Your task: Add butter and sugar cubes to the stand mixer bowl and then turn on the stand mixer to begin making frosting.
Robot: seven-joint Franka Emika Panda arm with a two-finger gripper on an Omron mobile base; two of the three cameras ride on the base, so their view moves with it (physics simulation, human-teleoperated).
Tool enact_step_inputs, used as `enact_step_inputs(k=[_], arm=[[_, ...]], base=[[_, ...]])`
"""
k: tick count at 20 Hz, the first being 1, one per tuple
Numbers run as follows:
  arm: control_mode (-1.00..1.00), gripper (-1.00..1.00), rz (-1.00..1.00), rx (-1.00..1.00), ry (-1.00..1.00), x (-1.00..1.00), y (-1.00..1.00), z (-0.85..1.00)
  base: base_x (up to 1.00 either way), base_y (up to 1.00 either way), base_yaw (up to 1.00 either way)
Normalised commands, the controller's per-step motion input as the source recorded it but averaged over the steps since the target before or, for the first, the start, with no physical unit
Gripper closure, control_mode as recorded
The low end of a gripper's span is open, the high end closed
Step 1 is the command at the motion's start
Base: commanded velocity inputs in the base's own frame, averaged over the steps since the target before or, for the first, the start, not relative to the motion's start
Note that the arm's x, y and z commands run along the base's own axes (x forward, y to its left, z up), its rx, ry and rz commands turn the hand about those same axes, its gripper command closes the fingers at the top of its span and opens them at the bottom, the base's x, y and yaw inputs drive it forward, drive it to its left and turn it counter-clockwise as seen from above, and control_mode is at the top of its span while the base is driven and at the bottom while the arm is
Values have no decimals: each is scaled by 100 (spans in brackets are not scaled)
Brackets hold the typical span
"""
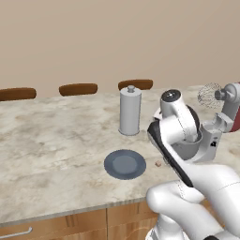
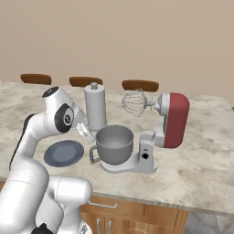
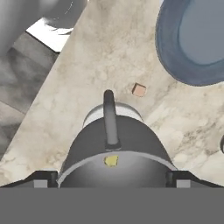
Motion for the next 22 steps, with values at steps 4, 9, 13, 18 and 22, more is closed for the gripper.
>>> enact_step_inputs(k=[4,9,13,18,22], arm=[[-100,-100,-9,-3,-4,-25,54,0],[-100,-100,-14,-1,0,-18,34,0],[-100,-100,-23,-2,0,-2,7,-11],[-100,-100,-25,-1,1,0,4,-18],[-100,-100,-24,0,0,0,0,-28]], base=[[0,0,0],[0,0,0],[0,0,0],[0,0,0],[0,0,0]])
